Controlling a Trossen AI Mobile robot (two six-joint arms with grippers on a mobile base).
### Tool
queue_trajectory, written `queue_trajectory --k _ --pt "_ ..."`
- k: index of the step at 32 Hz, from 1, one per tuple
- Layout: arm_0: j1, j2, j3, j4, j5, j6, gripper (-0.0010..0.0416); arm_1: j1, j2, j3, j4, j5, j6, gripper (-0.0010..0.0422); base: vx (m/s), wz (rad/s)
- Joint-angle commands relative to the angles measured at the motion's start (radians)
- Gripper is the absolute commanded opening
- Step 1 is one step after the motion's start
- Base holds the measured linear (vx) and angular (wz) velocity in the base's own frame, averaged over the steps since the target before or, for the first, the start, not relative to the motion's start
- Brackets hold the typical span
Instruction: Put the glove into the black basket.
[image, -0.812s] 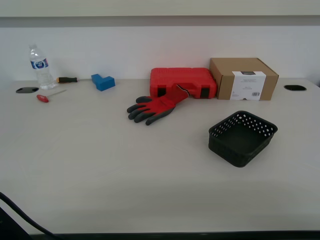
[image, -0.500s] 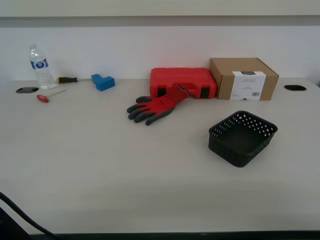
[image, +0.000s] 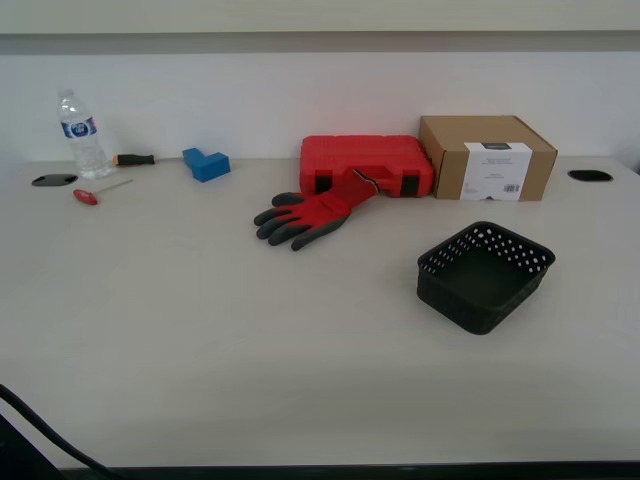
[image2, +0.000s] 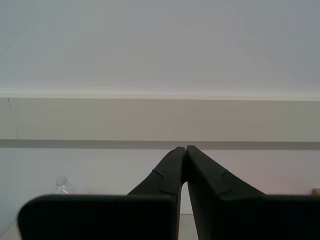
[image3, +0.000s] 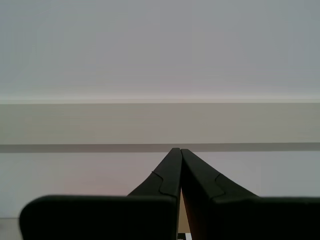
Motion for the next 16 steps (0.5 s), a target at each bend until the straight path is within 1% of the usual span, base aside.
queue_trajectory --k 1,16 --pt "0.000 0.000 0.001 0.003 0.000 0.001 0.0001 0.000 0.000 0.000 0.003 -0.001 0.000 0.0000 0.000 0.000" --pt "0.000 0.000 0.001 0.003 0.000 0.002 0.0001 -0.001 0.000 0.000 0.003 -0.001 0.000 0.0000 0.000 0.000"
